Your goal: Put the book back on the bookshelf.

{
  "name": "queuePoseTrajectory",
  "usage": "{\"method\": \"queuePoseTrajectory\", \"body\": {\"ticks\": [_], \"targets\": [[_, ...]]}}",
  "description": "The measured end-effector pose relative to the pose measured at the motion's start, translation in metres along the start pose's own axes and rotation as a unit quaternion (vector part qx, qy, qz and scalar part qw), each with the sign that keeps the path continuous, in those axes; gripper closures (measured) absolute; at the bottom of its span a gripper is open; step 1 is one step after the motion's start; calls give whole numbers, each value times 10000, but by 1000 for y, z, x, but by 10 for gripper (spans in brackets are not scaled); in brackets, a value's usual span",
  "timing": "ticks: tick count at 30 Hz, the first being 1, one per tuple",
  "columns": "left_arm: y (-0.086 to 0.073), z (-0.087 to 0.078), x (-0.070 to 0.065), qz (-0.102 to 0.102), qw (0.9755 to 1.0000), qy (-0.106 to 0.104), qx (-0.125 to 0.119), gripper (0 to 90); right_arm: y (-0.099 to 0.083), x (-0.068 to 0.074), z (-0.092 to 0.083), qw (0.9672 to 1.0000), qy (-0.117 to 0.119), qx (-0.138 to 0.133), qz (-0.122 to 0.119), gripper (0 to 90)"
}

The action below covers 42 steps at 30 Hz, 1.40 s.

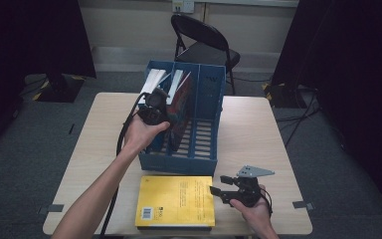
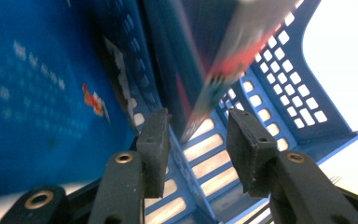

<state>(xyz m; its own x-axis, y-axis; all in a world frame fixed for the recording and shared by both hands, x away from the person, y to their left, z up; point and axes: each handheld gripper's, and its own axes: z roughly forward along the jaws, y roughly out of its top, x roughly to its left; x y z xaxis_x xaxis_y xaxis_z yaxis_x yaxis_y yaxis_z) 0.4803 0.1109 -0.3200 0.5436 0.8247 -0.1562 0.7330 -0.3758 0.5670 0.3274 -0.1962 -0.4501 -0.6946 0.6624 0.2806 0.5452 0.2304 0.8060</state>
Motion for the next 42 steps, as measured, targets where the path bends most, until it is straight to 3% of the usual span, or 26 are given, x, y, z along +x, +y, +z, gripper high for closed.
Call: {"method": "queuePoseTrajectory", "body": {"ticks": [2, 3, 4, 9, 11, 15, 18, 27, 31, 33, 34, 35, 37, 42], "targets": [[-3, 0, 0, 15, 10000, 57, 16, 562, 0, 0, 0, 10000, -1, 3, 1, 348], [-6, 0, 1, 116, 9999, 67, -24, 562, 0, 0, 0, 10000, -1, 5, -9, 348], [-11, -1, 3, 69, 9999, -72, -79, 516, 0, 0, 0, 10000, -2, 5, -8, 348], [-24, -3, 3, 229, 9992, -269, -181, 547, 0, 0, 1, 10000, -13, 18, 0, 348], [-30, -5, -1, 363, 9988, -234, -220, 632, 0, 1, 3, 10000, -6, 43, -18, 348], [-44, -6, -4, 731, 9962, -360, -308, 627, 0, 3, 4, 10000, 3, 56, -42, 349], [-52, -10, -3, 769, 9950, -457, -436, 639, 0, 4, 6, 9999, 17, 96, -79, 356], [-87, -10, -2, 776, 9931, -733, -484, 607, 0, 6, 10, 9998, 6, 159, -115, 365], [-106, -6, -4, 845, 9928, -760, -378, 587, 0, 8, 13, 9996, -16, 238, -147, 404], [-115, -3, -3, 864, 9916, -889, -359, 582, -1, 10, 14, 9994, -3, 275, -187, 448], [-119, -1, -3, 917, 9919, -829, -299, 570, -1, 10, 15, 9993, 0, 303, -195, 462], [-127, 5, -1, 1009, 9902, -949, -183, 555, -2, 10, 16, 9992, 0, 343, -211, 471], [-132, 7, 2, 944, 9901, -1024, -174, 555, -2, 11, 17, 9992, 4, 357, -205, 485], [-150, 21, 4, 1006, 9882, -1155, 19, 556, -2, 12, 19, 9992, -39, 363, -188, 515]]}}
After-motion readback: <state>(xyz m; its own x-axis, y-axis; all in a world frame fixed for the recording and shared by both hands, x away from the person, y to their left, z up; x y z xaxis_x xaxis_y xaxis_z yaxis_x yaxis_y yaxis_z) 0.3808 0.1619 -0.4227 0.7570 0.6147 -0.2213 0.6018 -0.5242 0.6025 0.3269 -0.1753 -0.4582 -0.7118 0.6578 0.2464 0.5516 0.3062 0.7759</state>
